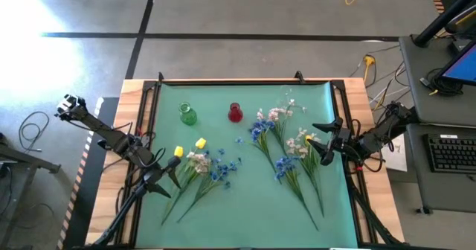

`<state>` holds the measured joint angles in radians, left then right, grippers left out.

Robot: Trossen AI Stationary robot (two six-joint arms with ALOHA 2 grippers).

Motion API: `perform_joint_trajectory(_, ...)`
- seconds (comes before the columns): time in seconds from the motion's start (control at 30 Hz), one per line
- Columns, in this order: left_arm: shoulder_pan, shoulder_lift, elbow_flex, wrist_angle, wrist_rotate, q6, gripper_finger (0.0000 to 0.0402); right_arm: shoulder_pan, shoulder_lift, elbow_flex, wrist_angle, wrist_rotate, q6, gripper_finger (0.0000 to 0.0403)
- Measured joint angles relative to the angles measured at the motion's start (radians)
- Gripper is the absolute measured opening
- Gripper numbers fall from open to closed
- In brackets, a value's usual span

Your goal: Sort flowers into vase by color

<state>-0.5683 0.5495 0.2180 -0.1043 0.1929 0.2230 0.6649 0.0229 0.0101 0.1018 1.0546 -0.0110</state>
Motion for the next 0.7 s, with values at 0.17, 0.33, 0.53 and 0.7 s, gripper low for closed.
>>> perform_joint_trajectory(0.17, 0.0, 0.0, 0.0, 0.0, 0.0, 0.0, 0.0205, 0.0, 0.0, 0.0, 0.0, 0.0, 0.0, 0.032)
perform_joint_trajectory(0.33, 0.0, 0.0, 0.0, 0.0, 0.0, 0.0, 0.0205, 0.0, 0.0, 0.0, 0.0, 0.0, -0.007, 0.032)
perform_joint_trajectory(0.53, 0.0, 0.0, 0.0, 0.0, 0.0, 0.0, 0.0205, 0.0, 0.0, 0.0, 0.0, 0.0, -0.19, 0.032)
perform_joint_trajectory(0.7, 0.0, 0.0, 0.0, 0.025, -0.045, 0.002, 0.0205, 0.0, 0.0, 0.0, 0.0, 0.0, -0.206, 0.032)
